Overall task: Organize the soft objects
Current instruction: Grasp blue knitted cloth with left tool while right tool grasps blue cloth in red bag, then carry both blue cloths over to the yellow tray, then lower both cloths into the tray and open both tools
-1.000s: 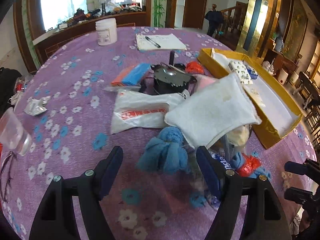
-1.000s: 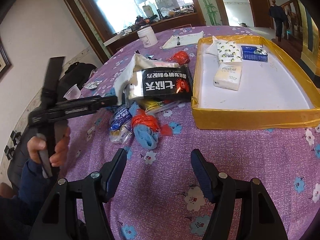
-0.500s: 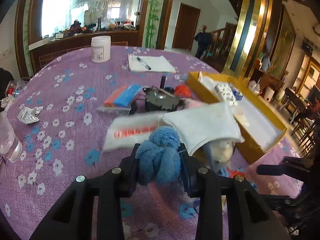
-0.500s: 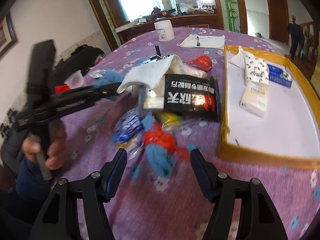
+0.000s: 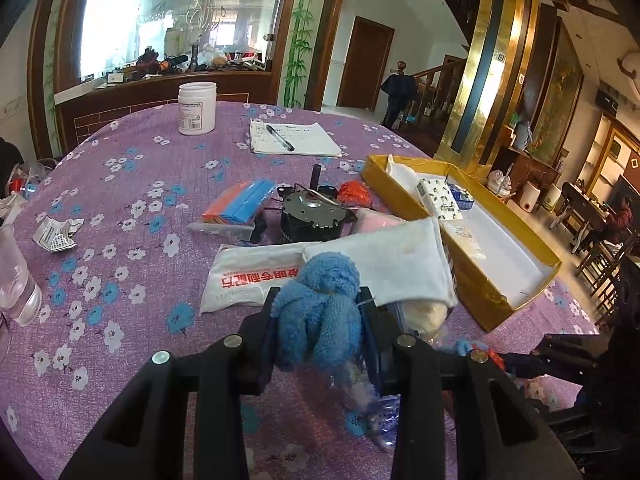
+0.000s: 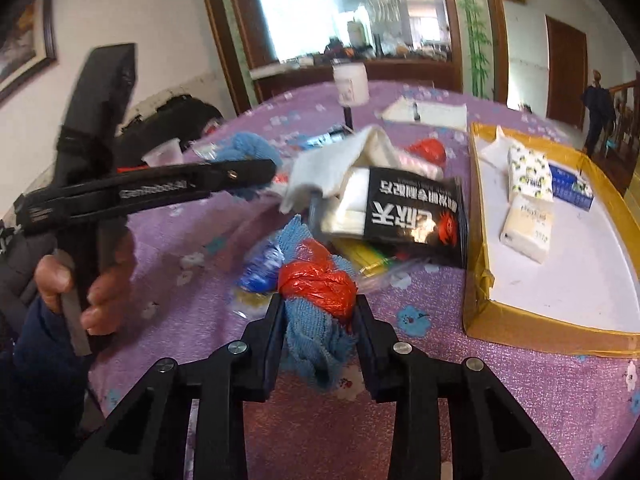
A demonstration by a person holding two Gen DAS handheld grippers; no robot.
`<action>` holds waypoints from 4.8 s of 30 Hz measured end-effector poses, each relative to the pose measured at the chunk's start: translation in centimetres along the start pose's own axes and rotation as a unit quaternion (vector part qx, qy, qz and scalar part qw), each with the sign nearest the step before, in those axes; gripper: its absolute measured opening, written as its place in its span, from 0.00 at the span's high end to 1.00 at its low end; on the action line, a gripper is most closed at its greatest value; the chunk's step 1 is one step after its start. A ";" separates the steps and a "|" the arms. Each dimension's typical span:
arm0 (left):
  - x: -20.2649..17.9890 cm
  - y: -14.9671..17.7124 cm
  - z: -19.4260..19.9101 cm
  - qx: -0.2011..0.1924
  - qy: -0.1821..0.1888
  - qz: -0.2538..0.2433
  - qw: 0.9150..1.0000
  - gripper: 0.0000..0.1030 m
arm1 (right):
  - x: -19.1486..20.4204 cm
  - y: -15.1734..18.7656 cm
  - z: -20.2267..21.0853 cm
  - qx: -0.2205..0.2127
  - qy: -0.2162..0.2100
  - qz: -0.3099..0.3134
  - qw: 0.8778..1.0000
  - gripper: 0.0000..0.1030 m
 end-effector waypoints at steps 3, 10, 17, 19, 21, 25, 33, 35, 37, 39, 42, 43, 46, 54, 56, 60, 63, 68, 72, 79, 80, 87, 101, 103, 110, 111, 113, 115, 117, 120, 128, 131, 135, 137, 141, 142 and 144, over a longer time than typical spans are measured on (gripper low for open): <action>-0.1 -0.1 0.1 -0.002 0.002 -0.001 1.000 0.66 | -0.9 0.3 -0.4 0.008 -0.004 -0.024 1.000 0.65; 0.0 -0.1 -0.1 0.000 -0.006 0.001 1.000 0.66 | -1.7 -0.2 0.1 -0.010 -0.028 -0.045 0.999 0.65; 0.3 -0.2 -0.3 -0.001 -0.018 0.010 1.000 0.66 | -1.5 0.0 0.1 -0.009 -0.031 -0.044 0.999 0.65; 0.5 -0.3 0.0 -0.005 -0.017 0.015 1.000 0.66 | -1.5 0.1 0.0 -0.007 -0.029 -0.047 0.998 0.65; 0.6 -0.3 0.3 -0.009 -0.013 0.019 1.000 0.66 | -1.7 0.1 0.0 -0.005 -0.027 -0.051 0.998 0.65; 0.4 -0.3 0.9 -0.015 -0.004 0.020 1.000 0.66 | -1.9 0.1 -0.2 -0.003 -0.024 -0.057 0.998 0.65; -1.0 0.1 1.9 -0.028 -0.005 -0.001 1.000 0.66 | -2.3 0.0 -0.7 0.011 -0.017 -0.064 0.998 0.65; -1.2 0.2 1.7 -0.020 0.004 -0.001 1.000 0.66 | -2.5 0.0 -0.9 0.015 -0.016 -0.070 0.997 0.65; -1.3 0.3 1.4 -0.012 0.009 0.001 1.000 0.66 | -2.8 0.1 -1.0 0.020 -0.013 -0.077 0.997 0.65; -1.2 0.3 1.2 -0.005 0.014 0.005 1.000 0.66 | -3.0 0.2 -1.3 0.026 -0.012 -0.083 0.996 0.65; -0.8 0.4 0.8 0.004 0.018 0.014 1.000 0.66 | -3.2 0.2 -1.5 0.033 -0.010 -0.087 0.996 0.65; -0.8 0.4 0.6 0.007 0.019 0.014 1.000 0.66 | -3.1 0.2 -1.6 0.034 -0.009 -0.088 0.996 0.65; -0.8 0.6 0.3 0.015 0.017 0.014 1.000 0.66 | -3.2 0.2 -1.6 0.035 -0.010 -0.090 0.995 0.65; -0.7 0.5 0.2 0.007 0.000 0.010 1.000 0.66 | -2.6 0.0 -1.2 0.020 -0.027 -0.070 0.997 0.65; -0.7 0.5 0.2 0.006 -0.003 0.009 1.000 0.66 | -2.2 0.0 -0.9 0.010 -0.030 -0.058 0.998 0.65; -0.7 0.3 0.2 0.005 -0.009 0.006 1.000 0.66 | -1.7 0.0 -0.1 -0.011 -0.035 -0.045 0.998 0.65; -1.0 0.3 0.4 -0.002 -0.012 -0.002 1.000 0.66 | -1.5 0.1 0.6 -0.023 -0.051 -0.037 0.998 0.65; -1.9 0.2 0.8 0.007 -0.017 0.001 1.000 0.66 | -2.2 0.6 2.9 -0.044 -0.070 -0.047 0.995 0.65; -3.8 -0.5 1.6 0.019 0.010 0.001 1.000 0.66 | -3.6 0.5 6.4 -0.086 -0.072 -0.061 0.992 0.65; -10.7 -3.1 2.4 0.014 0.050 -0.057 0.997 0.66 | -8.7 0.0 12.3 -0.152 -0.018 -0.119 0.981 0.65; -12.1 -3.4 2.2 0.015 0.062 -0.065 0.996 0.66 | -9.5 -0.2 12.6 -0.155 -0.006 -0.132 0.979 0.65; -19.7 -3.0 -1.8 0.047 0.092 -0.107 0.989 0.66 | -14.7 0.1 14.0 -0.159 0.051 -0.208 0.964 0.65; -20.7 -1.7 -7.2 0.072 0.077 -0.106 0.989 0.66 | -18.0 -0.9 9.7 -0.134 0.086 -0.208 0.965 0.64; -21.2 -1.5 -7.3 0.075 0.075 -0.113 0.988 0.66 | -18.3 -0.9 9.5 -0.130 0.075 -0.213 0.965 0.64; -21.8 -1.1 -7.1 0.072 0.078 -0.128 0.986 0.63 | -18.2 -1.0 9.2 -0.129 0.069 -0.213 0.966 0.61; -21.8 -1.2 -7.1 0.071 0.079 -0.129 0.986 0.61 | -18.2 -1.0 9.2 -0.128 0.069 -0.212 0.966 0.60; -21.9 -1.1 -7.0 0.070 0.079 -0.131 0.986 0.60 | -18.1 -1.0 9.2 -0.129 0.068 -0.212 0.966 0.60; -21.9 -1.0 -6.8 0.068 0.078 -0.132 0.986 0.54 | -18.2 -1.0 9.3 -0.133 0.064 -0.213 0.966 0.60; -21.9 -1.0 -6.7 0.065 0.077 -0.131 0.986 0.51 | -18.3 -1.0 9.4 -0.138 0.058 -0.215 0.965 0.60; -21.8 -1.2 -6.6 0.062 0.077 -0.129 0.987 0.51 | -18.3 -0.9 9.7 -0.149 0.053 -0.218 0.963 0.60; -22.0 -1.4 -5.0 0.020 0.068 -0.136 0.988 0.44 | -18.4 -0.8 10.1 -0.161 0.051 -0.222 0.960 0.60; -22.1 -1.4 -4.5 0.018 0.067 -0.140 0.988 0.44 | -18.4 -0.8 10.1 -0.163 0.050 -0.222 0.960 0.60; -22.0 -1.5 -3.3 0.033 0.087 -0.133 0.987 0.44 | -18.4 -0.8 10.2 -0.165 0.049 -0.224 0.959 0.60; -22.0 -1.4 -2.3 0.036 0.079 -0.139 0.987 0.44 | -18.4 -0.7 10.2 -0.166 0.049 -0.224 0.959 0.60; -21.8 -0.6 -0.6 0.041 0.078 -0.146 0.985 0.42 | -18.4 -0.7 10.2 -0.166 0.049 -0.224 0.959 0.60; -21.6 -0.2 -0.2 0.043 0.083 -0.147 0.985 0.41 | -18.5 -0.7 10.2 -0.167 0.050 -0.225 0.959 0.60; -21.1 0.5 0.3 0.049 0.089 -0.144 0.984 0.41 | -18.4 -0.7 10.3 -0.167 0.050 -0.225 0.959 0.60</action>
Point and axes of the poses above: each gripper's, at about its wrist camera, not at the fingertips, and z roughly against the way its jaws point, x to its left, y to its underside, the point moved 3 cm from there along -z, roughly the way its jaws point, and after that the axes turned 12 degrees about -y, right-handed, at the moved point
